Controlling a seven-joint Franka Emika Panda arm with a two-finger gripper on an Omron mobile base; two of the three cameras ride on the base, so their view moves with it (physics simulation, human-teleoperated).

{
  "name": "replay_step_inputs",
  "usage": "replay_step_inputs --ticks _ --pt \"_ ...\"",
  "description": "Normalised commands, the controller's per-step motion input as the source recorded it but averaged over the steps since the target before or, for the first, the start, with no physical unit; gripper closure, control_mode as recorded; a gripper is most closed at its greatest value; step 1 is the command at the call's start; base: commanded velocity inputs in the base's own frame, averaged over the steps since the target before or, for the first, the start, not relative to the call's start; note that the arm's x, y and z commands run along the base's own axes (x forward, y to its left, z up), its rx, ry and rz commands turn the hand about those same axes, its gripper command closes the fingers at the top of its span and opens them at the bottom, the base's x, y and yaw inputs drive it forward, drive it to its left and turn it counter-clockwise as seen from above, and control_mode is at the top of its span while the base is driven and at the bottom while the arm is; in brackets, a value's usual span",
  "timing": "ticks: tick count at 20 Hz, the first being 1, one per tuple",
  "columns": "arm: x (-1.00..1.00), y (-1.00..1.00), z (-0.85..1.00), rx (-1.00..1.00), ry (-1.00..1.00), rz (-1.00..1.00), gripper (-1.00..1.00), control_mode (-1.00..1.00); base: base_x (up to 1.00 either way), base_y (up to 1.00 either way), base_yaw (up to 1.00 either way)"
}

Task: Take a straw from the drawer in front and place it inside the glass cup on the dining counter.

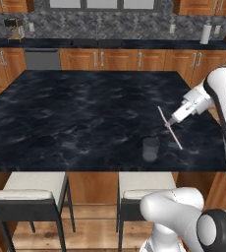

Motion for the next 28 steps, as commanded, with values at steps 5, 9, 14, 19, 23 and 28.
replay_step_inputs --ticks 5,9,14,19,23,28 --pt "0.64 0.01 0.0 0.15 -0.06 0.05 1.0 -1.0 0.0 0.0 0.0" --pt "0.45 0.0 0.0 0.14 -0.01 0.06 1.0 -1.0 0.0 0.0 0.0" --pt "0.06 0.03 0.0 0.14 -0.01 0.07 1.0 -1.0 0.0 0.0 0.0" --pt "0.03 0.1 -0.02 0.16 0.0 0.05 1.0 -1.0 0.0 0.0 0.0" --pt "0.19 0.15 -0.09 0.15 -0.01 0.04 1.0 -1.0 0.0 0.0 0.0" --pt "0.4 0.06 -0.14 0.09 -0.07 0.02 1.0 -1.0 0.0 0.0 0.0"
